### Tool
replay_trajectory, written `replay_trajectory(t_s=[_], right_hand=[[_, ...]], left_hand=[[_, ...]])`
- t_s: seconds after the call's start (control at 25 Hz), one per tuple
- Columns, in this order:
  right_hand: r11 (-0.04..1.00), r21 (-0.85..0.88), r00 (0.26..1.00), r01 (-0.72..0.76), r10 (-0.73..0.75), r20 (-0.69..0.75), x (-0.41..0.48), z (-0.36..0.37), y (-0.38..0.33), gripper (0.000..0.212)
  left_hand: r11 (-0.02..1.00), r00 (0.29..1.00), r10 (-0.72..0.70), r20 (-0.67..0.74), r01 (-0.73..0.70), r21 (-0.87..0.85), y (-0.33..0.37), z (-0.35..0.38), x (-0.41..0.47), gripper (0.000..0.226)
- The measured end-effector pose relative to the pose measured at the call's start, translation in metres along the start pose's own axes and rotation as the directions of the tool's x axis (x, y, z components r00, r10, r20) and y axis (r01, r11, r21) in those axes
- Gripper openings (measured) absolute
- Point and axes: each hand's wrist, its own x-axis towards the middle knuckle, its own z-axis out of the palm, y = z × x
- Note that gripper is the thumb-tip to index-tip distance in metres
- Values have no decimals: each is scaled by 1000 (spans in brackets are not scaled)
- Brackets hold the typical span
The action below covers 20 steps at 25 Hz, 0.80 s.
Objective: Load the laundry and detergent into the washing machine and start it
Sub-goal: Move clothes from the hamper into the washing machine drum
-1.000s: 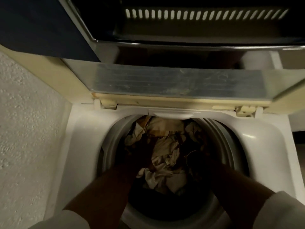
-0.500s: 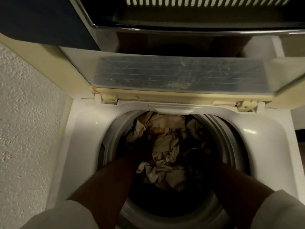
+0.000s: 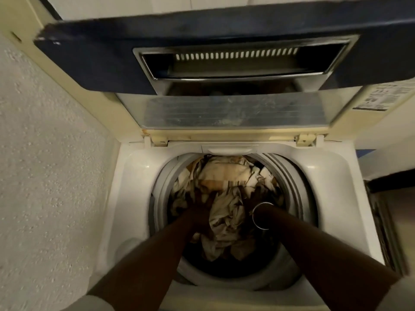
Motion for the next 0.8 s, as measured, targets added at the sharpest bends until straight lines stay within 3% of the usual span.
replay_trajectory(t_s=[0.08,0.2,0.36,0.52,0.68,0.8], right_hand=[[983,-160,993,92,-78,90,-15,-1,-1,77],[977,-168,987,130,-112,113,-35,-4,-3,71],[950,-219,972,221,-196,128,-72,-17,-8,88],[929,-266,963,258,-271,-11,-114,-32,-15,94],[968,-51,951,246,-251,-179,-153,-55,-33,65],[963,104,936,248,-210,-284,-183,-70,-48,48]], left_hand=[[999,1000,-14,28,15,-36,5,2,-19,142],[1000,999,25,-34,-25,-17,5,2,-40,137],[983,973,134,-190,-155,-98,14,-14,-77,90],[975,974,40,-224,-87,-206,24,-28,-108,60],[934,953,6,-304,-114,-337,25,-26,-98,68],[910,939,47,-340,-180,-373,43,-51,-141,48]])
